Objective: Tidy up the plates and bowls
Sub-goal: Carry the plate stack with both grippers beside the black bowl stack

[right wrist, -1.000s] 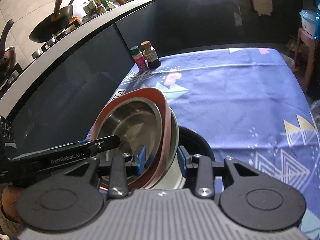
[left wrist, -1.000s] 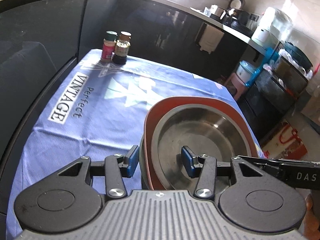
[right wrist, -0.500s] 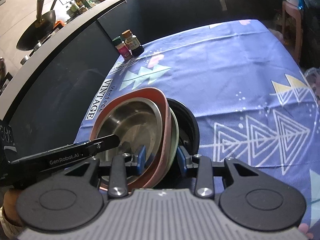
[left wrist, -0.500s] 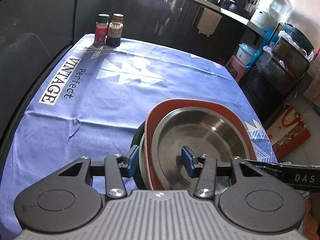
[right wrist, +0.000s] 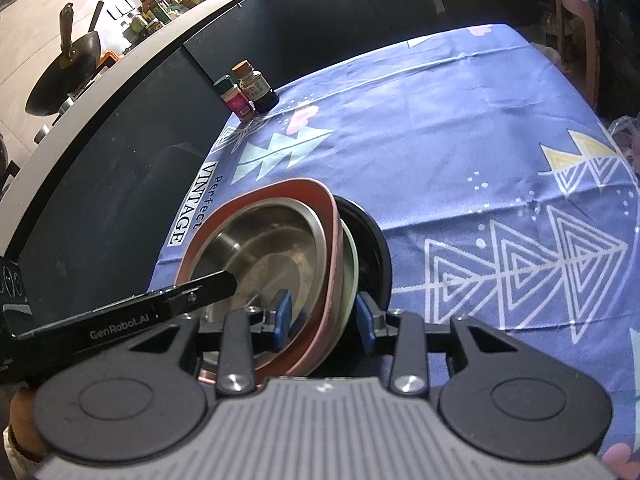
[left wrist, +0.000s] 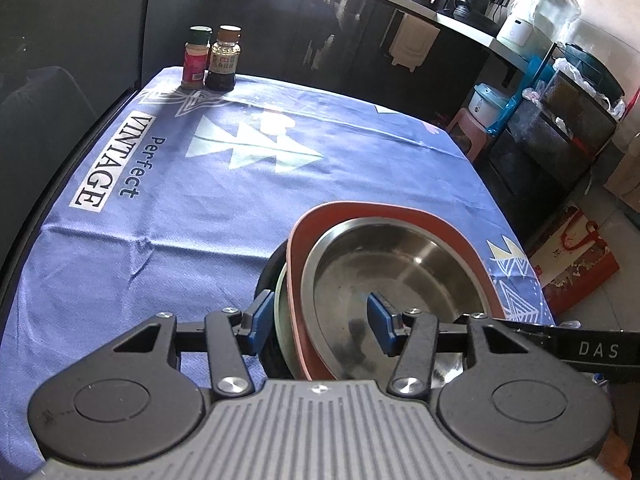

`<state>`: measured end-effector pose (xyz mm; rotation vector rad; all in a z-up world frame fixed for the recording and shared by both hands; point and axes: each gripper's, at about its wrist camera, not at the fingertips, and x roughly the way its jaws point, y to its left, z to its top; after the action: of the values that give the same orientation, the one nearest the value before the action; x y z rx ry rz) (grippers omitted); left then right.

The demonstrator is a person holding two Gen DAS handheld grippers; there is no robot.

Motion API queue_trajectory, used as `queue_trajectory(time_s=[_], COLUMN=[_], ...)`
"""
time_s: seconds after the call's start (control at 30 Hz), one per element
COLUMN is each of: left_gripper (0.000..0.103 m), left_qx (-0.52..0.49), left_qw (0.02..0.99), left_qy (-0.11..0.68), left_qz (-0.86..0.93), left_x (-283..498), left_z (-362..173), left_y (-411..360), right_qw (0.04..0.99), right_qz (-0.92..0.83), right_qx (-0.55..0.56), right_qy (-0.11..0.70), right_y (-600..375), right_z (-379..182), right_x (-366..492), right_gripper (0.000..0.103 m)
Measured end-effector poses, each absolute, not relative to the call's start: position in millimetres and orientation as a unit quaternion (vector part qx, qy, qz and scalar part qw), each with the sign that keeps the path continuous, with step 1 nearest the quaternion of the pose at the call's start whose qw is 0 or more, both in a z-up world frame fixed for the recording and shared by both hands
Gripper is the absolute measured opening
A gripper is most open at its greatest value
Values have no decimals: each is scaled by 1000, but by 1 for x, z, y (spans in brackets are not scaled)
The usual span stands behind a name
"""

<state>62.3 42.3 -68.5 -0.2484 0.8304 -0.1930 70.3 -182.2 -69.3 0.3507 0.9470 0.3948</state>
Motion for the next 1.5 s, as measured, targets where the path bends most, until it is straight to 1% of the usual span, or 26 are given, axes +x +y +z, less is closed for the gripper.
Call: queue_trajectory(time_s=[0.2,0.23,0.27,0.3,0.33,0.47,0.5,0.6,0.67,0.73,0.9,1.0,1.1,1.5], left_gripper=[48,49,50,54,59,60,61,66,68,72,74,79,80,81], left_qx=[-126,-125,-124,-122,-121,-128,-129,-133,-140,-150,-161,-169,-170,-168], left_qw=[903,904,905,908,910,915,915,915,913,909,901,896,894,879], left_qy=[400,398,395,392,387,376,374,374,378,383,397,404,408,438], left_qz=[-97,-97,-94,-89,-85,-76,-74,-66,-63,-63,-68,-72,-76,-89], left_x=[63,62,61,60,59,56,56,55,55,56,56,57,58,69], left_z=[-69,-68,-66,-65,-63,-58,-57,-57,-60,-63,-69,-72,-73,-88], left_y=[46,46,46,47,48,55,57,62,66,69,72,73,72,67], right_qw=[860,860,860,861,863,869,870,872,868,860,831,824,821,810], right_qz=[187,189,191,190,190,186,183,173,167,165,176,177,174,179], right_qx=[156,157,160,162,161,165,168,178,188,204,250,261,265,266], right_qy=[449,448,445,443,440,428,425,422,428,438,465,471,475,491], right_y=[-178,-178,-179,-179,-179,-185,-188,-196,-201,-205,-211,-213,-214,-211], right_z=[-69,-69,-68,-66,-64,-58,-56,-57,-60,-66,-80,-82,-84,-95], right_x=[69,69,68,67,66,66,66,66,68,71,77,78,78,85], right_gripper=[37,43,47,54,57,58,60,64,65,65,65,65,67,67])
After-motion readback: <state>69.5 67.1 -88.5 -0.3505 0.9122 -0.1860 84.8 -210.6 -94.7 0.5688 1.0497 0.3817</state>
